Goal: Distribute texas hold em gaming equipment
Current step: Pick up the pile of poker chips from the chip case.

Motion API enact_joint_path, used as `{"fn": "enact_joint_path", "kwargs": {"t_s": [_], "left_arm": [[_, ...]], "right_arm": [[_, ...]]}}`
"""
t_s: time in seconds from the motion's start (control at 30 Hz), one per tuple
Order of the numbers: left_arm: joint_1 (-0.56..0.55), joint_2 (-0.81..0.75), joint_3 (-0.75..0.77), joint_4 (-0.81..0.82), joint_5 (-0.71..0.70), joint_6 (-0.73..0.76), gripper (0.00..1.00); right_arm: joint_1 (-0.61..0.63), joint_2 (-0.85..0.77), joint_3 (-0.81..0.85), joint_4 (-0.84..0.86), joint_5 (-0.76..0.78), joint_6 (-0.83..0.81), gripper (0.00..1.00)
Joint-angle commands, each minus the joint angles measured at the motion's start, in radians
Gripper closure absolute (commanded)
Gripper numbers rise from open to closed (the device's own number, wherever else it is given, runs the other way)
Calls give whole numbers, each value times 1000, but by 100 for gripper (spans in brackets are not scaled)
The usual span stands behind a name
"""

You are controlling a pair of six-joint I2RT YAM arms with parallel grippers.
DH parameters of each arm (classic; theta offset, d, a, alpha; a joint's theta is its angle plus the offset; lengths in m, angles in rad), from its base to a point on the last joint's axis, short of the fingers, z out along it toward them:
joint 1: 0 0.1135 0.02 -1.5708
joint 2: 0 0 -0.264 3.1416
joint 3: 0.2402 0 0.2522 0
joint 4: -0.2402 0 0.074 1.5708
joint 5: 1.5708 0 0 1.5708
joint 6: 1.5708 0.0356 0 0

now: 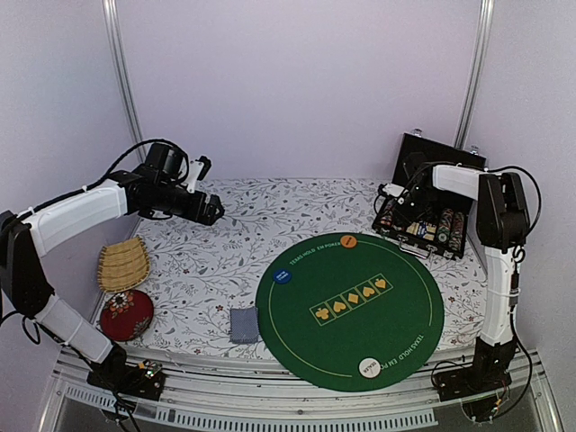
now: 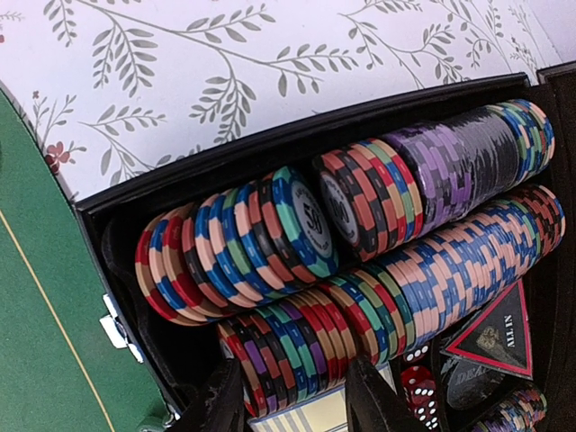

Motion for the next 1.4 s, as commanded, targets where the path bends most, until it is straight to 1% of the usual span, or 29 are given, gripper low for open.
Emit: {"fn": "enact_joint_path", "kwargs": {"t_s": [0.0, 0.1, 0.2, 0.4, 0.53, 0.7, 0.87, 1.03, 1.27, 1.37], "left_arm": [[13, 12, -9, 11, 18, 9, 2], [13, 14, -10, 11, 23, 8, 2], [13, 18, -8, 10, 30, 7, 2], [13, 19, -6, 8, 32, 8, 2], [13, 21, -7, 8, 38, 7, 2], [14, 25, -5, 4, 46, 7, 2], [13, 22, -6, 4, 47, 9, 2], [13, 27, -6, 4, 47, 10, 2], [13, 30, -7, 3, 47, 11, 2], [13, 30, -8, 4, 50, 12, 2]], "right_arm": [[35, 4, -22, -86, -127, -11, 58], [35, -11, -35, -85, -158, -19, 59], [35, -23, -18, -93, -180, -22, 61], [36, -27, -5, -58, -74, -10, 58], [35, -45, 18, -64, -92, 6, 55], [26, -103, 12, -59, -138, -1, 48], [-17, -114, 9, -55, -170, -14, 38], [-21, -71, 6, -63, -190, -25, 40], [-22, -19, -4, -50, -157, -24, 39], [-22, 6, 10, -66, -162, -25, 42]]}}
